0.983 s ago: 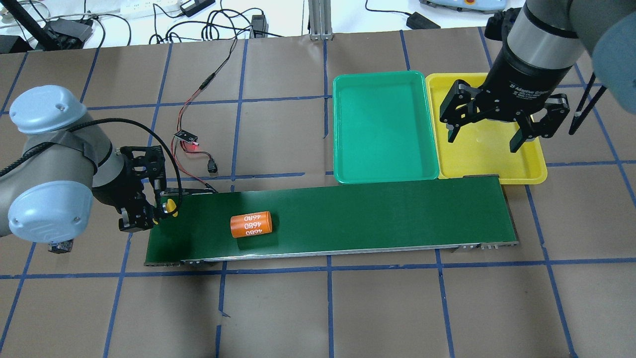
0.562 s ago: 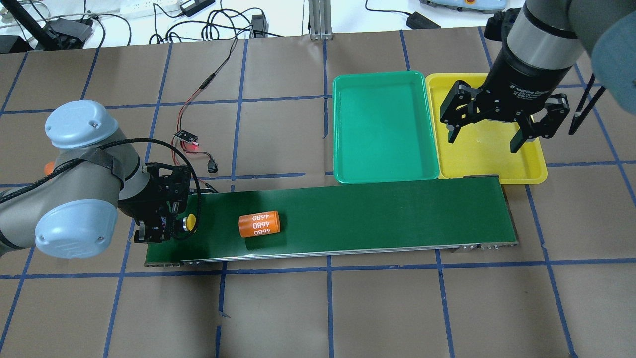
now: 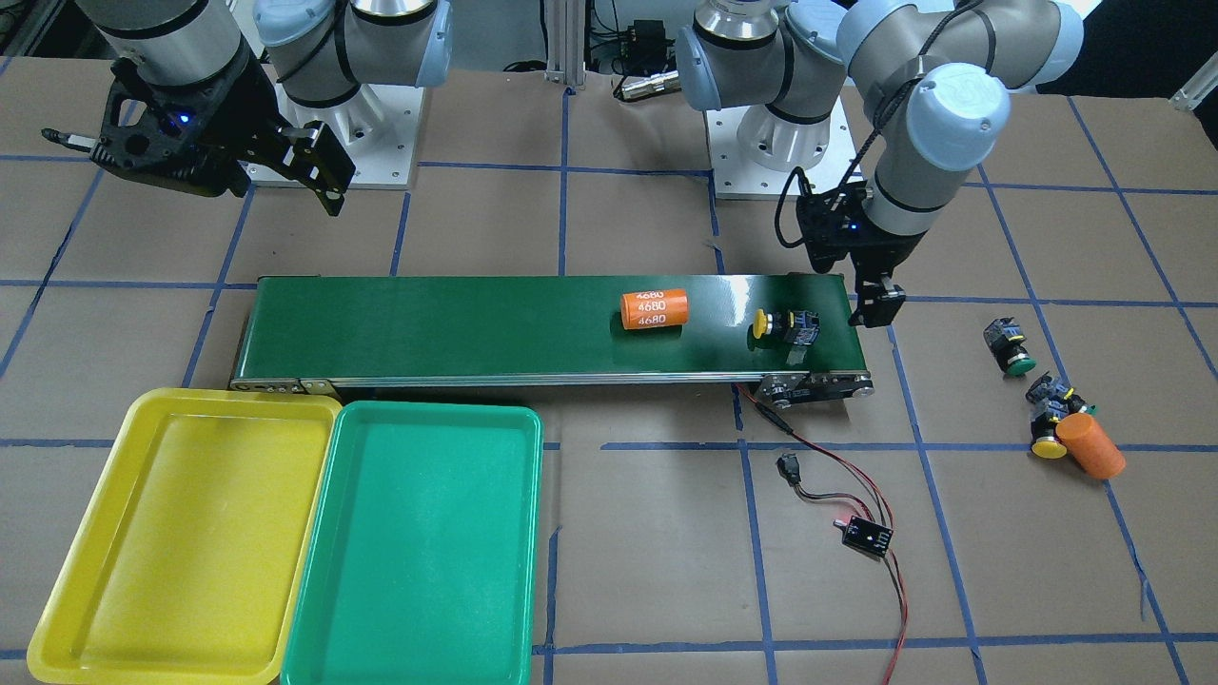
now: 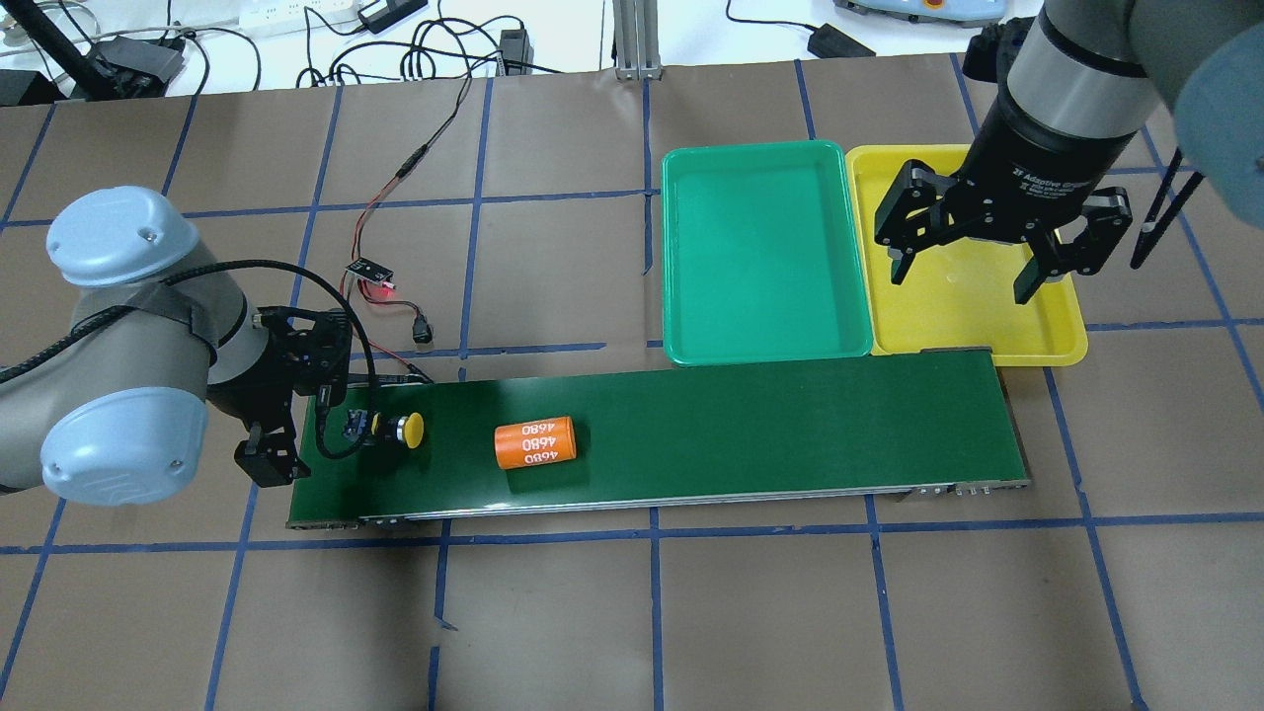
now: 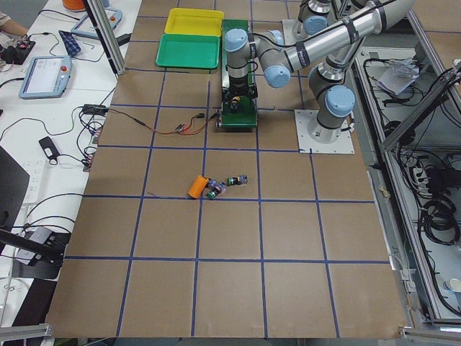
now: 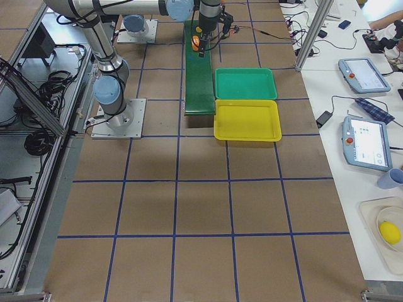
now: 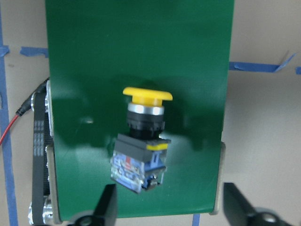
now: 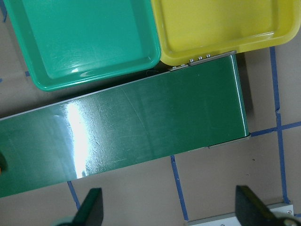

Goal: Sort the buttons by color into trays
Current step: 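Place the yellow-capped button on the belt with the left gripper, then return the left gripper to the pile above another orange cylinder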

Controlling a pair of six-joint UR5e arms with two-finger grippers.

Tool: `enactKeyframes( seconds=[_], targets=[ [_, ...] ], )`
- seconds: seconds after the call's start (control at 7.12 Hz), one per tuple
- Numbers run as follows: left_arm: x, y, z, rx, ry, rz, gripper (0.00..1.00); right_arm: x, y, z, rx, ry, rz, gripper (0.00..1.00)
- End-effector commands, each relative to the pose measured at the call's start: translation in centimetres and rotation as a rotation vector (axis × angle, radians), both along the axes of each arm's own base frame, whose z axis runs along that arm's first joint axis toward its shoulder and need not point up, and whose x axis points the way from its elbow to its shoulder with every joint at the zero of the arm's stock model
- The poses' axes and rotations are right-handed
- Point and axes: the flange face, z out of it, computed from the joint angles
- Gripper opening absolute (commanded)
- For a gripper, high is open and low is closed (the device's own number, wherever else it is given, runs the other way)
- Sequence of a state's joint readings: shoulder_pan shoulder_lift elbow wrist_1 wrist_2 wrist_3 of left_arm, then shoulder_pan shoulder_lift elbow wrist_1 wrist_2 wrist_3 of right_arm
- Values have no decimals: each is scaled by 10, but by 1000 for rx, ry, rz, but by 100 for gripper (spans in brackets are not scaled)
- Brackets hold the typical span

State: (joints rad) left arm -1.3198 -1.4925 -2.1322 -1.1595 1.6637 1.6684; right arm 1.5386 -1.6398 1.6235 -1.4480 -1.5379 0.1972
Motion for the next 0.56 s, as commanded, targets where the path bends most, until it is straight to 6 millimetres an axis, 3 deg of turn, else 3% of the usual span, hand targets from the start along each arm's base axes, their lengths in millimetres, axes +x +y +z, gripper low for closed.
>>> enactKeyframes(
  seconds=[0.0,0.28,0.42],
  targets=[
    [66,-25,2,-26,2,50,100,0,1,-1,2,-1,-1,100],
    [87,-67,17,-66,-19,-22,100,2,2,0,-1,-8,0,100],
    [112,-87,20,-62,-16,-45,100,0,0,-2,4,-4,2,100]
  ],
)
